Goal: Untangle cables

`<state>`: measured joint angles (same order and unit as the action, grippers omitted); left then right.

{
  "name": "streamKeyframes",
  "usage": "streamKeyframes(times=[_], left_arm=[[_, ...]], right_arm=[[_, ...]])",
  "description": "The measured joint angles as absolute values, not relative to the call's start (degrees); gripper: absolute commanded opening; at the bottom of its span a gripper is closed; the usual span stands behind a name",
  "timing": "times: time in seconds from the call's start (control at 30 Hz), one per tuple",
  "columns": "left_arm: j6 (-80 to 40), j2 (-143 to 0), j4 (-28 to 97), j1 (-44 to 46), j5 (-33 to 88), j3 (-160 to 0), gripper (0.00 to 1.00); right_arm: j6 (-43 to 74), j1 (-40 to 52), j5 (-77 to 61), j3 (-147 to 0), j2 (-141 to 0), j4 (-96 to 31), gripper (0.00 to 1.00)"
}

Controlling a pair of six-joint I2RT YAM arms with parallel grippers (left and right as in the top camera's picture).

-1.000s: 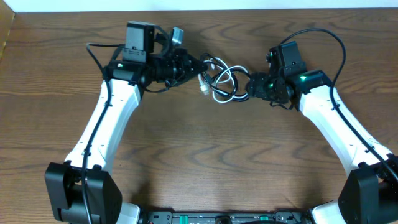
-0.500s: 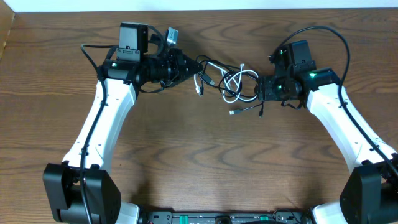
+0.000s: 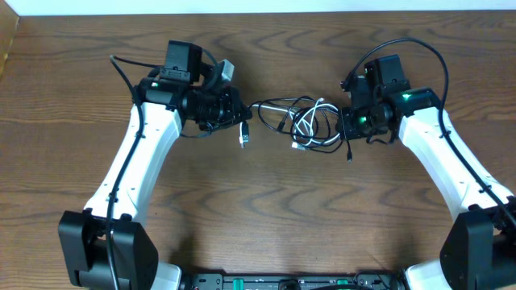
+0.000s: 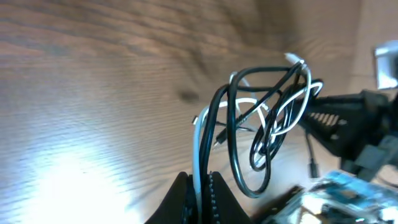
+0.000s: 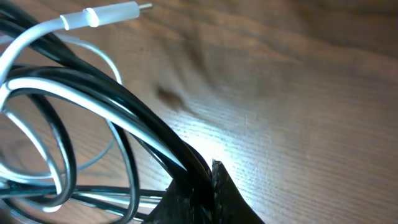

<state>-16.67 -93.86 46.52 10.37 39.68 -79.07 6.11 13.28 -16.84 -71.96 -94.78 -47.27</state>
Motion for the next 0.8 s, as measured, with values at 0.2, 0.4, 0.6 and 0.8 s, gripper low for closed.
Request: streamKeyframes(times=[0.2,0.4,0.6,0.8], left_arm=[[-11.0,-93.9,46.7,13.5,36.7,-79.0,0.51],[-10.0,-93.9,46.0,15.8,35.8,-79.0,0.54],[-10.0,-95.3,45.1,18.0,35.8,-78.7,0.54],[-10.0,-101.5,39.1,21.1,35.8,-78.3,0.54]], right_arm=[[5.8,13.3,-17.0,-71.9,-95.0,-48.4,0.01],[5.8,13.4,-17.7,-71.9,-95.0,-47.9,0.01],[5.8,13.7,-20.5,-71.9,-95.0,-46.7,0.01],[5.5,13.7,-25.3,-71.9,-95.0,-45.4,0.01]])
